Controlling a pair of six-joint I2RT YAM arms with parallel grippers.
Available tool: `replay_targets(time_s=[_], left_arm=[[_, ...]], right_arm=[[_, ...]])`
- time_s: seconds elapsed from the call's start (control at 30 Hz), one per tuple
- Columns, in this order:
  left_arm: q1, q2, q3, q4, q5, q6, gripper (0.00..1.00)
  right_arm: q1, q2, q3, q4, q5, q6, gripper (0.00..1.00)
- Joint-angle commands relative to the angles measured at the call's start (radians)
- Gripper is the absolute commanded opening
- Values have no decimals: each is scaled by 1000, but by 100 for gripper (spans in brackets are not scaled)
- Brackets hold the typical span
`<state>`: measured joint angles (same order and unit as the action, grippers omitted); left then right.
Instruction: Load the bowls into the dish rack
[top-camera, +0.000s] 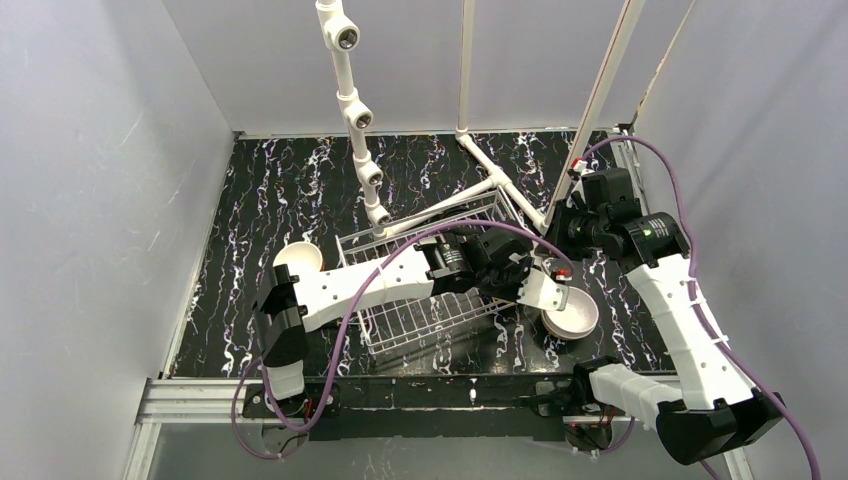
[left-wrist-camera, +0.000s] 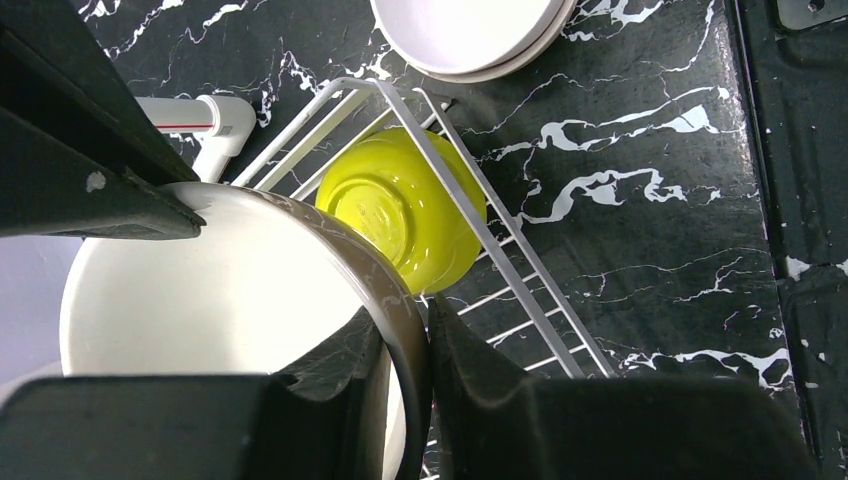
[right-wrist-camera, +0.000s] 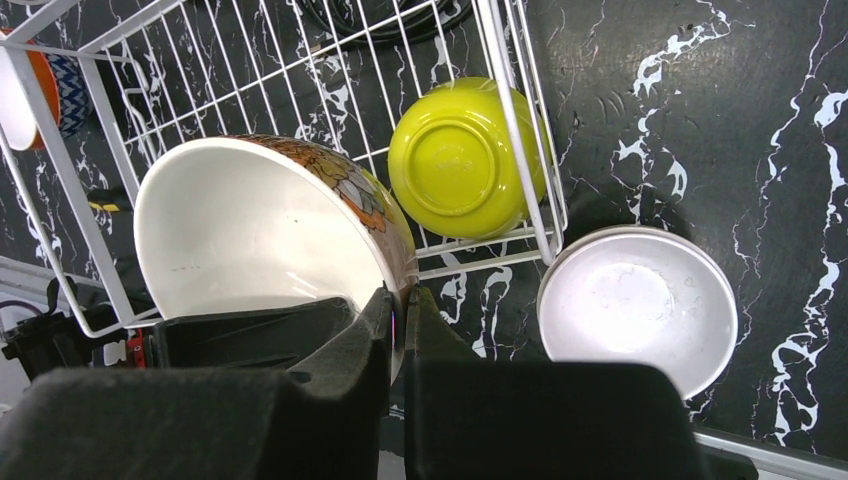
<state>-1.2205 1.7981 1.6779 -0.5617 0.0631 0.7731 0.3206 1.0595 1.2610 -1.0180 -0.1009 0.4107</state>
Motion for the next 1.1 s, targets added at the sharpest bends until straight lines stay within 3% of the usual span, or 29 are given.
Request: replay_targets(time_s=[0.0, 0.03, 0.07, 0.17, 0.33, 0.6, 0.93, 1.07], left_arm=[[-10, -7, 39, -35, -18, -21, 0], [-10, -6, 39, -35, -15, -36, 0], [-10, -8, 40, -35, -10, -56, 0], [-10, -10, 36, -24, 2, -133, 0], [-10, -24, 9, 11, 21, -308, 0], [7, -172, -194, 298, -15, -632, 0], [182, -218, -186, 354, 122, -1129, 0], [207, -200, -152, 390, 28, -1155, 0]], right_arm=[[-4, -12, 31, 84, -25, 23, 1], [-5, -15, 31, 88, -26, 28, 8], [-3, -17, 29, 93, -26, 36, 23], [-4, -21, 31, 100, -15, 61, 52], [-3, -46, 25, 130, 29, 125, 69], [-3, -94, 10, 187, 224, 280, 71], [-3, -190, -38, 208, 375, 367, 71], [-4, -221, -76, 203, 390, 371, 71]])
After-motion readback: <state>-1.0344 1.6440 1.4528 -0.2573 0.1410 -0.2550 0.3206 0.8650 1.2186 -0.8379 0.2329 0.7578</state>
